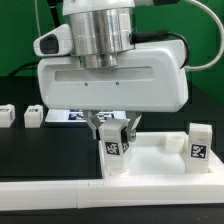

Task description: Assemble square table

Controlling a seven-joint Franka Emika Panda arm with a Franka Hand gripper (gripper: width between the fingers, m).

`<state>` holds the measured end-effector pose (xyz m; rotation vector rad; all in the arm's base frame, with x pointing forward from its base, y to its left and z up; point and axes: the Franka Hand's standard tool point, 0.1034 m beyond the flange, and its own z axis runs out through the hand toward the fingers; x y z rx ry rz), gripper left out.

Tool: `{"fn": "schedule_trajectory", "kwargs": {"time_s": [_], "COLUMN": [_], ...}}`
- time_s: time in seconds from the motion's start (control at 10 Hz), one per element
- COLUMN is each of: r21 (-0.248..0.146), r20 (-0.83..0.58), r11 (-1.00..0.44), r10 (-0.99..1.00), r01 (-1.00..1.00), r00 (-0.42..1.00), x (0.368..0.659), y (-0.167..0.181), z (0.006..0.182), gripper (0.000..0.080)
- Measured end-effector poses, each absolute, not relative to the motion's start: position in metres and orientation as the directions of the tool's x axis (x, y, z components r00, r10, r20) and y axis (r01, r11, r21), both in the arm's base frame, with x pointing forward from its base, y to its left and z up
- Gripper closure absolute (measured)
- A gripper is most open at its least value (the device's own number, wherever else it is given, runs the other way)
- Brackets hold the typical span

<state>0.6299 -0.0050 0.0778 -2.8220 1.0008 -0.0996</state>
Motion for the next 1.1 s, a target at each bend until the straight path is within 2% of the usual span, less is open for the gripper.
{"fn": "schedule_trajectory", "kwargs": {"time_s": [0.3,0.5,0.7,0.8,0.9,1.0,1.1], "r21": [-0.160,-0.137,-0.136,-0.138,-0.143,-0.141,-0.138], "r20": [-0.046,-0.080,-0.099,-0.097,-0.088,-0.059,-0.024], "r11": [-0.462,-0.220,-0.146,-0.167,-0.226,-0.399,-0.563], "r10": [-0.879,-0.969,-0.982,-0.979,-0.967,-0.910,-0.820], "r01": [-0.872,-0.966,-0.980,-0.976,-0.964,-0.906,-0.815], "r00": [0.474,0.232,0.160,0.181,0.240,0.410,0.571], "x": [0.626,0.625,0.625,0.625,0.624,0.623,0.624], "y": [-0.002,0.011,0.013,0.013,0.014,0.012,0.007], "z": [0.077,0.077,0.076,0.076,0.076,0.076,0.078], "gripper": [0.0509,0.0508,0.0507,0.0450,0.0289,0.0289,0.0181]}}
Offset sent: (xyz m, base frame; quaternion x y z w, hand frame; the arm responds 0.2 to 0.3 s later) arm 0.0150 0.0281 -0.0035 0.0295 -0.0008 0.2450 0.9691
